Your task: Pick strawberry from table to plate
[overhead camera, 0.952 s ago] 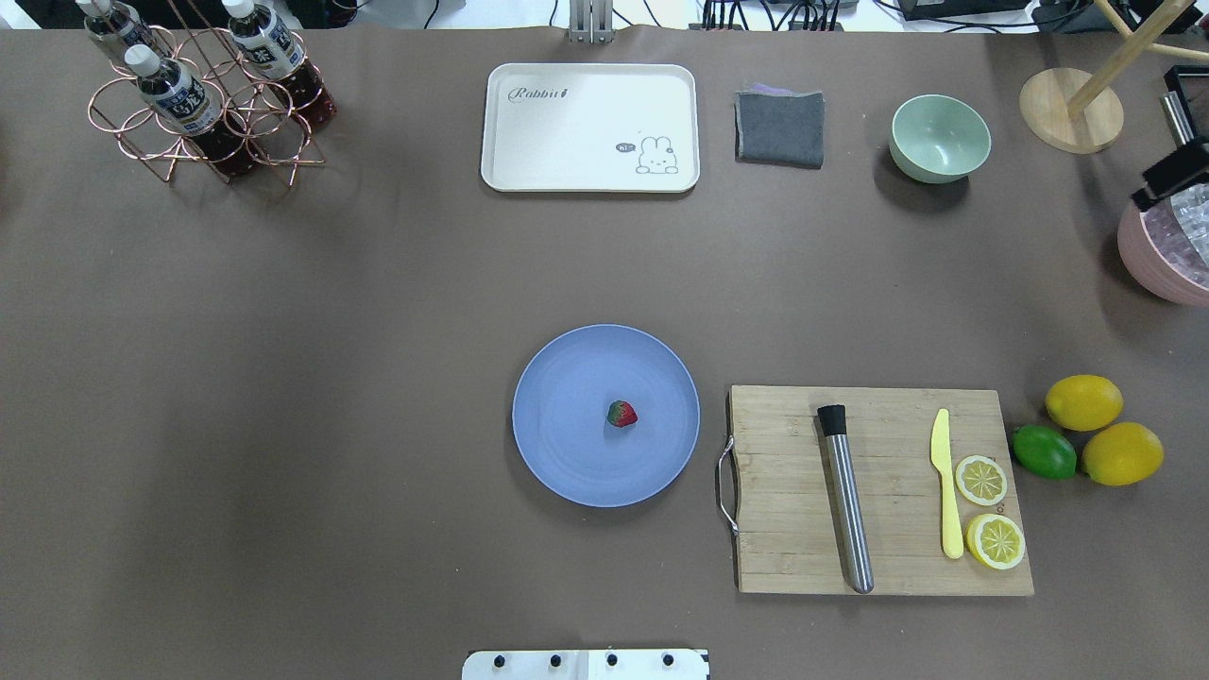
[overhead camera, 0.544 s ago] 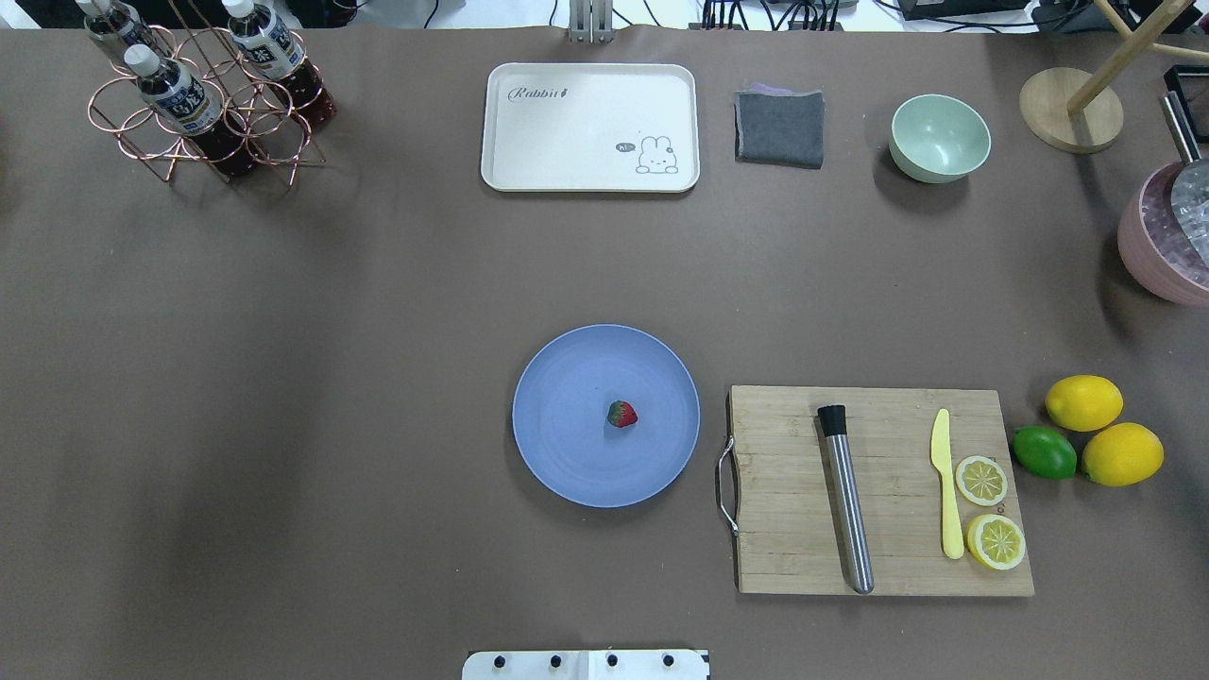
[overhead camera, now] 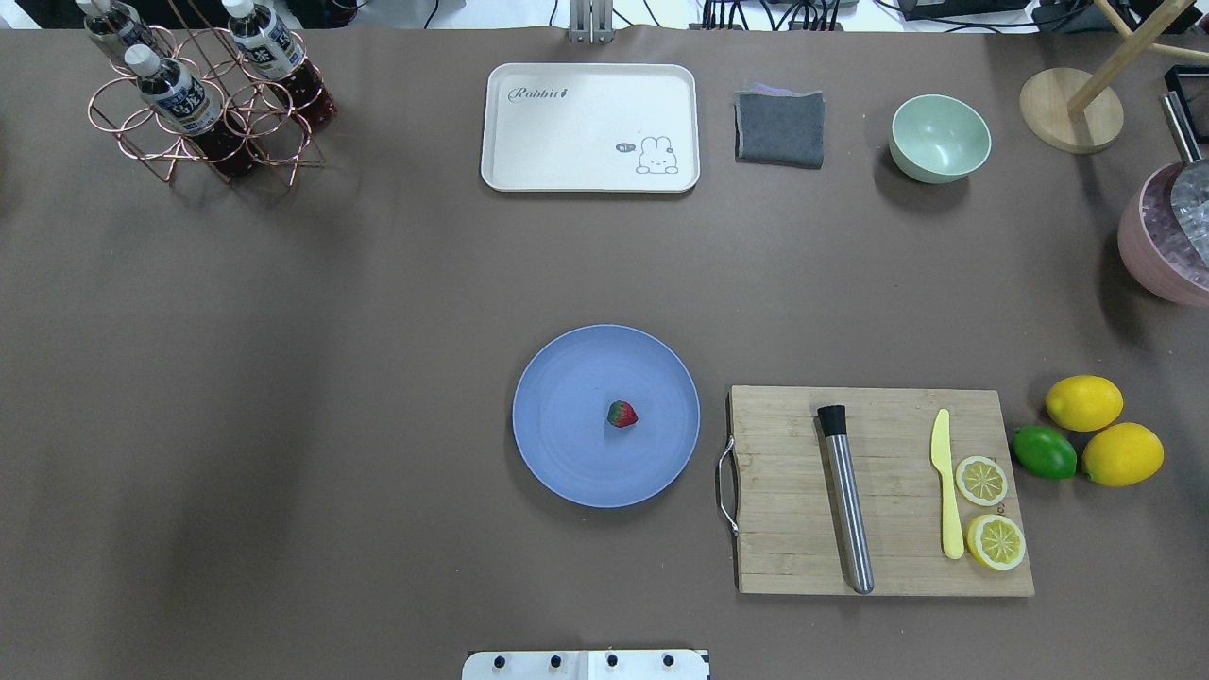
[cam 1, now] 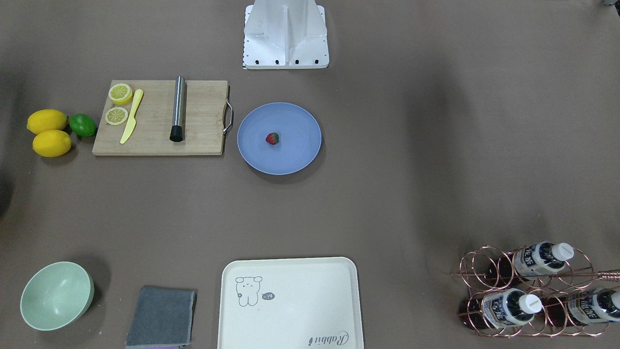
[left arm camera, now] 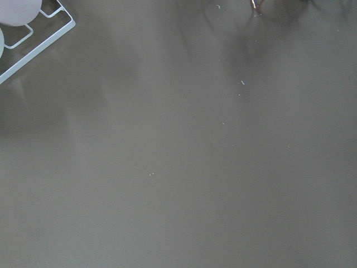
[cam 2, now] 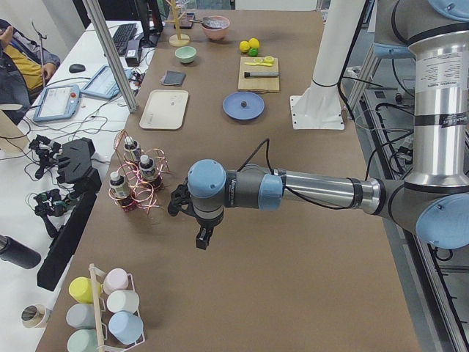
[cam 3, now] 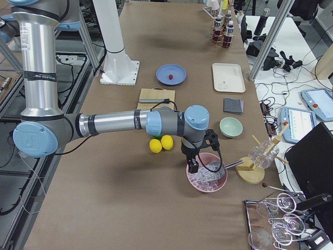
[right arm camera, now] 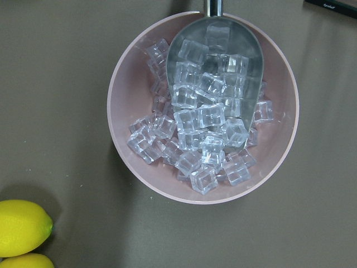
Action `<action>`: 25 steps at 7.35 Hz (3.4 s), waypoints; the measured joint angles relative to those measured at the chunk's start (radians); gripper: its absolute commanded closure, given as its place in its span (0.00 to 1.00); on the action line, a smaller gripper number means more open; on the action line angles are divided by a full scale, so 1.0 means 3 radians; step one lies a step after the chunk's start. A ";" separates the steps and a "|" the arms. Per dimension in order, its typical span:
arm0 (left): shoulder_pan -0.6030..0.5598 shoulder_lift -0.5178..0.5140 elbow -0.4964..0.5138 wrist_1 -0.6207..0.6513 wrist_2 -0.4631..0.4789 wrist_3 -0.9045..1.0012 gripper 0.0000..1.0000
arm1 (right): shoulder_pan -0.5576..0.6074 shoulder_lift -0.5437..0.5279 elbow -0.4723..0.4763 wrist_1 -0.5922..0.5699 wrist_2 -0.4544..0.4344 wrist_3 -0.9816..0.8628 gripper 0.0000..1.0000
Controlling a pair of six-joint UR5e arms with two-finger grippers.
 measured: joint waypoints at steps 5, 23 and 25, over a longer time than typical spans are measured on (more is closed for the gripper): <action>0.0016 0.0037 -0.0029 -0.0021 0.0045 -0.0071 0.03 | 0.0001 0.0006 0.0023 0.0001 0.0026 0.0009 0.00; 0.0022 0.0012 0.0035 -0.0088 0.0211 -0.0083 0.02 | 0.0000 0.0009 0.0022 0.0006 0.0084 0.0009 0.00; 0.0013 0.0012 0.0065 -0.0093 0.0329 -0.0077 0.02 | 0.0000 0.0022 0.0024 0.0008 0.0078 0.0006 0.00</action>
